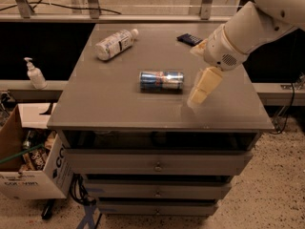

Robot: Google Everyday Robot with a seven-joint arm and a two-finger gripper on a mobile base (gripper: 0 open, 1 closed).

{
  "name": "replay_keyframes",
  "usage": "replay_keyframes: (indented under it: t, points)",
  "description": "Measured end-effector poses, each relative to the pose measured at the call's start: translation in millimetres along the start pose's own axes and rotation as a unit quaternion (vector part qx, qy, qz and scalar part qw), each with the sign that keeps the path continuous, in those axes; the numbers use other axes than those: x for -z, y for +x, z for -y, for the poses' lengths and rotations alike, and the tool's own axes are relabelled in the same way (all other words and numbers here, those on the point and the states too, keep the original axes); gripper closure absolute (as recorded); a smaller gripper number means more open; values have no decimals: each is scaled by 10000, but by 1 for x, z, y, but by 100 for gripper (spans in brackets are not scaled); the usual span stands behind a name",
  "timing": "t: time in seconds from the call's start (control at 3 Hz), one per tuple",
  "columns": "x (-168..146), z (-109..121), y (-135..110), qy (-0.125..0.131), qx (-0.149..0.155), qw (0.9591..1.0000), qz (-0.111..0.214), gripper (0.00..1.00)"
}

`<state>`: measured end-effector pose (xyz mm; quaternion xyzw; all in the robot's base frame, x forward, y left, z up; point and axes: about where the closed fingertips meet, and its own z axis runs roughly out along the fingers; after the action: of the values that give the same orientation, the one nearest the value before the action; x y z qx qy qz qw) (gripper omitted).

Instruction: Pick redbull can

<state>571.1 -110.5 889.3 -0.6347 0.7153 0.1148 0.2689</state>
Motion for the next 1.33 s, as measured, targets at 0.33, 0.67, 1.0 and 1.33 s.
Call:
replay_keyframes:
  t: [0.33, 0.67, 1.0, 1.33]
  points:
    - [-21, 14, -8, -2, -82, 9993, 367, 0]
    - [-32, 36, -10, 105, -206, 9960, 869, 0]
    - [-44, 48, -9, 153, -306, 9917, 1241, 0]
    - [-57, 49, -10, 120, -350, 9882, 1489, 0]
